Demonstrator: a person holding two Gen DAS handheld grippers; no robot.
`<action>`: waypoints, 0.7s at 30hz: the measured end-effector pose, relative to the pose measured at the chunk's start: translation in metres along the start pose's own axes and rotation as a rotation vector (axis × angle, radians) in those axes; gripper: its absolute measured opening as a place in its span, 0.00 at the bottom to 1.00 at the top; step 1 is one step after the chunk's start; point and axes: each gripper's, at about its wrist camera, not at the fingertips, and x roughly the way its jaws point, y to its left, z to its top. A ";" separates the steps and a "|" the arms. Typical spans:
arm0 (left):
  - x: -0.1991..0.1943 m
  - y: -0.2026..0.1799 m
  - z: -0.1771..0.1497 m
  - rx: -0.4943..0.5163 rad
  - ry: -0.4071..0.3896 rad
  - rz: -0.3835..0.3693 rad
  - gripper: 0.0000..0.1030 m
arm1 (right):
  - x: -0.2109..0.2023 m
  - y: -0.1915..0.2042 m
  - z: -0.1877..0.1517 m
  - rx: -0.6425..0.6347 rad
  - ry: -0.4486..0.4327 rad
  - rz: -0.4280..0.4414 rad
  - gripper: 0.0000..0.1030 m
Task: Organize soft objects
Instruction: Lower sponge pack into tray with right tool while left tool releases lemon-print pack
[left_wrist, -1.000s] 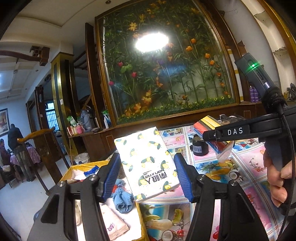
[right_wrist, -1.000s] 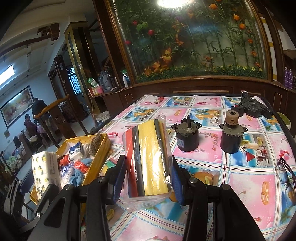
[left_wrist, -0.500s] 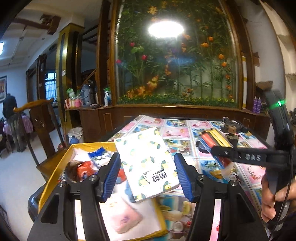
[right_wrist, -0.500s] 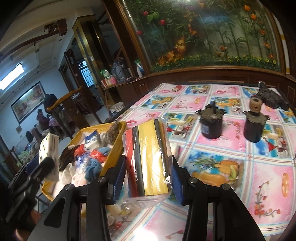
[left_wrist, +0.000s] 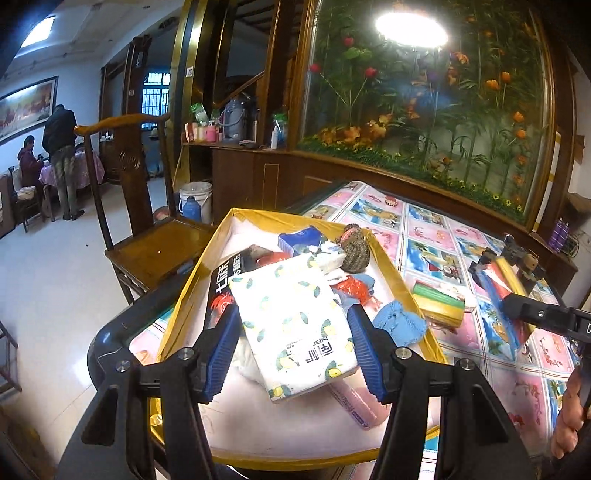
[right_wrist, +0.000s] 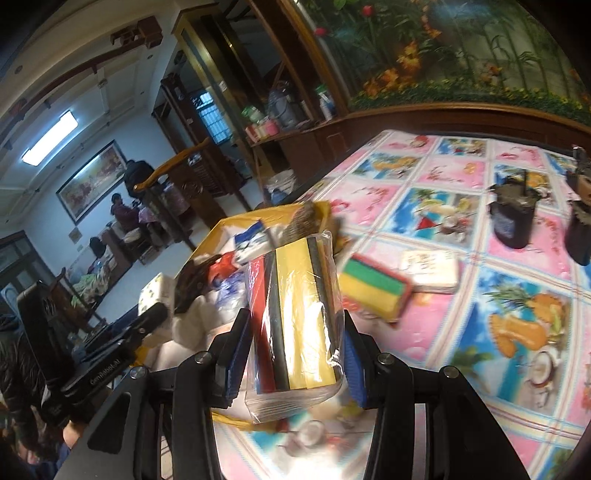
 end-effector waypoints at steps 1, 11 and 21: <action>0.002 0.002 0.000 0.001 0.003 -0.004 0.57 | 0.008 0.007 0.001 -0.008 0.013 0.008 0.48; 0.017 0.007 -0.002 0.011 0.057 -0.013 0.57 | 0.080 0.052 0.017 -0.065 0.076 -0.045 0.48; 0.032 0.010 -0.007 0.033 0.100 -0.022 0.57 | 0.110 0.069 0.010 -0.143 0.111 -0.098 0.49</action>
